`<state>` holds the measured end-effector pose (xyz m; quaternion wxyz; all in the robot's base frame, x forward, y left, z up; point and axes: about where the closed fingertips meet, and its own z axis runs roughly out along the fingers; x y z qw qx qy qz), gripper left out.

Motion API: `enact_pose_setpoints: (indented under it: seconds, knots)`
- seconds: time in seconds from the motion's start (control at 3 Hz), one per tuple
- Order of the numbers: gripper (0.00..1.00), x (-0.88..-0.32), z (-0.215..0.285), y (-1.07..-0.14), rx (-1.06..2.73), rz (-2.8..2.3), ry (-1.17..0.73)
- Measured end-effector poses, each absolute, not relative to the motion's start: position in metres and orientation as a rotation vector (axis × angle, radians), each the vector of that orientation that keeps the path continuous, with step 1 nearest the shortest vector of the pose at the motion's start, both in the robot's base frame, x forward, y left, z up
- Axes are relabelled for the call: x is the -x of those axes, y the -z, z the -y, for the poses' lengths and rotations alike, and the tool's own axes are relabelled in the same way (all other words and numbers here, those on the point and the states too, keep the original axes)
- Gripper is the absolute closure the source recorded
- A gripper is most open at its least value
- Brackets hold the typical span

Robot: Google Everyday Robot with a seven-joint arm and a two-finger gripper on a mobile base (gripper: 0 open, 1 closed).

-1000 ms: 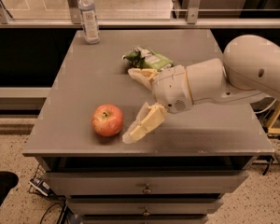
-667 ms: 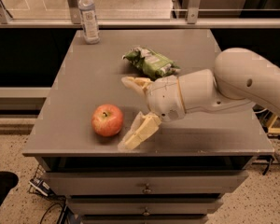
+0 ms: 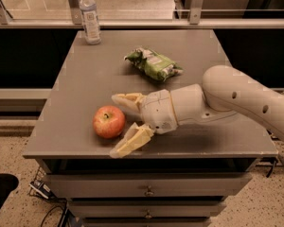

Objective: Move apple near blue plastic bottle

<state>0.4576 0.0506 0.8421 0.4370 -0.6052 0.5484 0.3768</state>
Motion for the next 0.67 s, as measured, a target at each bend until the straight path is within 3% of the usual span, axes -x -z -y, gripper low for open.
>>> enact_pose_setpoints:
  seconds: [0.67]
  knots:
    - [0.63, -0.4552, -0.0614, -0.8405, 1.491, -1.306, -0.998]
